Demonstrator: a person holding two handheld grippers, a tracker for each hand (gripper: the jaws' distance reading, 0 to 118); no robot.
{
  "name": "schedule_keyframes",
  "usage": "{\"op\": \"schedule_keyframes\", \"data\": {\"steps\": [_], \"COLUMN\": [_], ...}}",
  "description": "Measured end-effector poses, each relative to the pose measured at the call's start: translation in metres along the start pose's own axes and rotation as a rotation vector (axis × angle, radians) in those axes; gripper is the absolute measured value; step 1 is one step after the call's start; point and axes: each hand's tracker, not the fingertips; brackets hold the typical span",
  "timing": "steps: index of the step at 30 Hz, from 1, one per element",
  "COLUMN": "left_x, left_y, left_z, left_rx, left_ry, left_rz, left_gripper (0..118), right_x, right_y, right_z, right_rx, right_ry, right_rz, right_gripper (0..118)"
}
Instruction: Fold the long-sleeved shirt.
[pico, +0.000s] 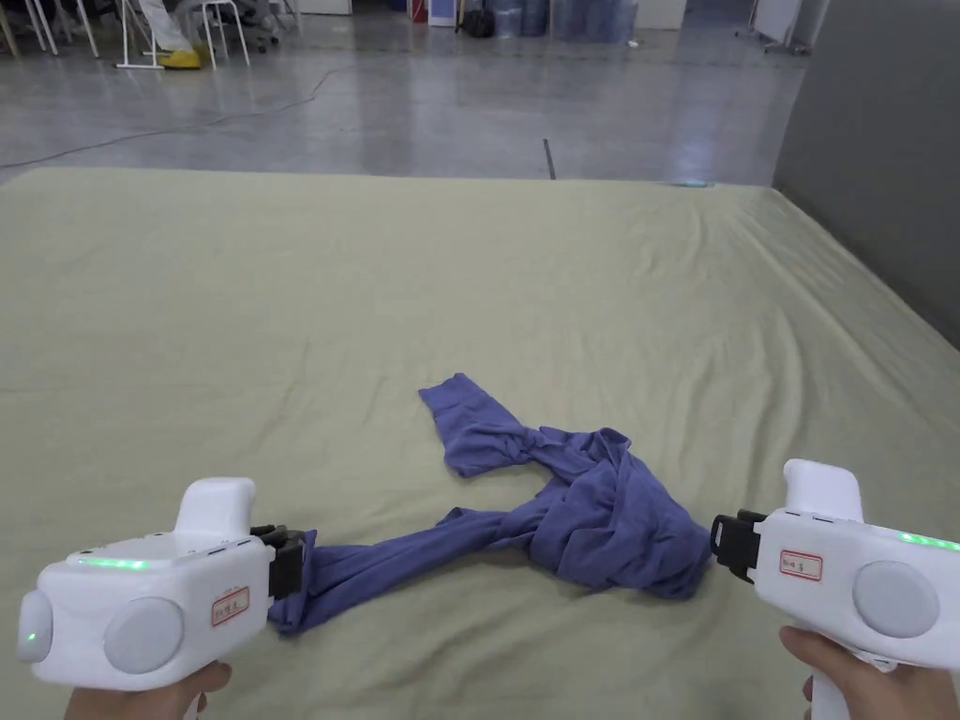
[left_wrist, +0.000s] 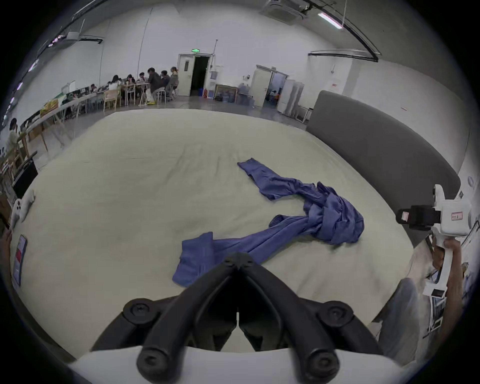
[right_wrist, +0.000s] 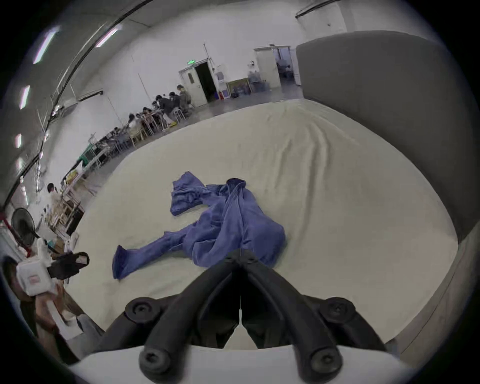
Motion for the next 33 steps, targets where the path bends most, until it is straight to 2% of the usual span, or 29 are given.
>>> {"op": "schedule_keyframes", "data": {"steps": [1,3,4,5,6,10,12,13,14,15,16,22,23,24,25,26,30,33], "left_x": [0.000,0.000,0.000,0.001,0.002,0.005,0.000,-0.004,-0.005,-0.004,-0.003,-0.007,-0.008,-0.010,-0.012,-0.013,-0.011,-0.011], "left_y": [0.003,0.008,0.009,0.007,0.005,-0.008,-0.011,-0.008,-0.010,-0.013,-0.017,-0.007,-0.005,-0.003,0.002,0.004,0.012,0.012], "left_z": [-0.005,-0.019,-0.032,-0.042,-0.051,-0.097,-0.110,-0.118,-0.125,-0.131,-0.134,-0.109,-0.107,-0.105,-0.103,-0.102,-0.098,-0.100], "left_rx": [0.002,-0.022,-0.093,-0.133,-0.138,-0.235,-0.239,-0.273,-0.328,-0.364,-0.356,-0.298,-0.293,-0.288,-0.281,-0.274,-0.260,-0.262], "left_ry": [0.000,-0.002,-0.001,0.002,0.000,0.189,0.150,0.141,0.146,0.174,0.181,0.099,0.110,0.115,0.112,0.104,0.096,0.094], "left_rz": [-0.002,0.010,-0.011,-0.024,-0.026,-0.104,-0.054,-0.021,-0.002,-0.003,-0.023,0.013,0.009,0.004,0.005,0.011,0.006,0.009], "left_gripper": [39,75,90,118,118,118,117,106,83,36,3,3,3,3,3,3,3,3], "right_x": [0.001,0.006,0.002,0.003,0.004,0.009,0.009,0.009,0.010,0.011,0.010,0.009,0.008,0.007,0.006,0.005,-0.002,-0.002], "right_y": [0.001,0.002,0.006,0.006,0.005,0.004,0.004,0.003,0.003,0.004,0.006,0.037,0.046,0.057,0.068,0.078,0.118,0.136], "right_z": [-0.001,-0.003,-0.005,-0.006,-0.008,-0.014,-0.017,-0.018,-0.021,-0.024,-0.028,-0.058,-0.066,-0.076,-0.089,-0.105,-0.174,-0.231], "right_rx": [-0.002,-0.011,-0.019,-0.024,-0.027,-0.051,-0.063,-0.070,-0.078,-0.086,-0.092,-0.096,-0.084,-0.076,-0.086,-0.133,-0.206,-0.296], "right_ry": [0.003,0.012,0.005,-0.001,-0.009,-0.018,-0.019,-0.024,-0.028,-0.033,-0.037,-0.028,-0.034,-0.039,-0.039,-0.036,-0.051,-0.063], "right_rz": [-0.003,-0.019,-0.016,-0.014,-0.007,0.001,0.003,0.008,0.014,0.018,0.021,0.080,0.088,0.100,0.108,0.134,0.146,0.161], "right_gripper": [2,2,2,2,2,2,2,2,2,2,2,4,21,56,105,118,113,103]}}
